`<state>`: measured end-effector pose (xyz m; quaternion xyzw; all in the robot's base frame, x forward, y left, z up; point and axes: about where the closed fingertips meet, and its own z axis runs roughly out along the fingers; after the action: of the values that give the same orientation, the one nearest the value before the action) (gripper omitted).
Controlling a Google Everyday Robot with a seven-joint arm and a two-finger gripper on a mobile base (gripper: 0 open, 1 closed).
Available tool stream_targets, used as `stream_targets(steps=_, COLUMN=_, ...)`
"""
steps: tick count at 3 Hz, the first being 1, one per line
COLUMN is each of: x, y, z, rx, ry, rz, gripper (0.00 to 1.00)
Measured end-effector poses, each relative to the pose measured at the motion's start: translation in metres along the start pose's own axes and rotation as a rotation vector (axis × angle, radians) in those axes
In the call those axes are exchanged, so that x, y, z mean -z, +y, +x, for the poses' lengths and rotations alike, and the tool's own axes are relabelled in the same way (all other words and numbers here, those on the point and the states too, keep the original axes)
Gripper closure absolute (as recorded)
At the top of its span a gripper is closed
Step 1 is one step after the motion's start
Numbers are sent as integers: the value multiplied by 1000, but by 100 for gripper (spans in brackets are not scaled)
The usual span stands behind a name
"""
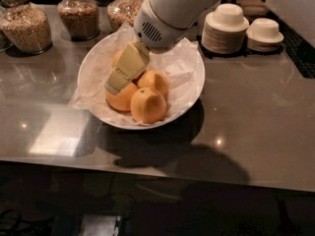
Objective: Pick orange from white bowl
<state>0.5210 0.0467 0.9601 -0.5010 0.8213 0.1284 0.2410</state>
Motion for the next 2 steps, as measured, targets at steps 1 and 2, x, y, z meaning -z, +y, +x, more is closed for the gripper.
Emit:
stream_targets(steps=1, x=0, y=0, z=0, rx=0, ry=0, rz=0, gripper=12)
stream_targets(steps=2, x=0, y=0, z=0, rx=0, ry=0, rz=0, gripper=42)
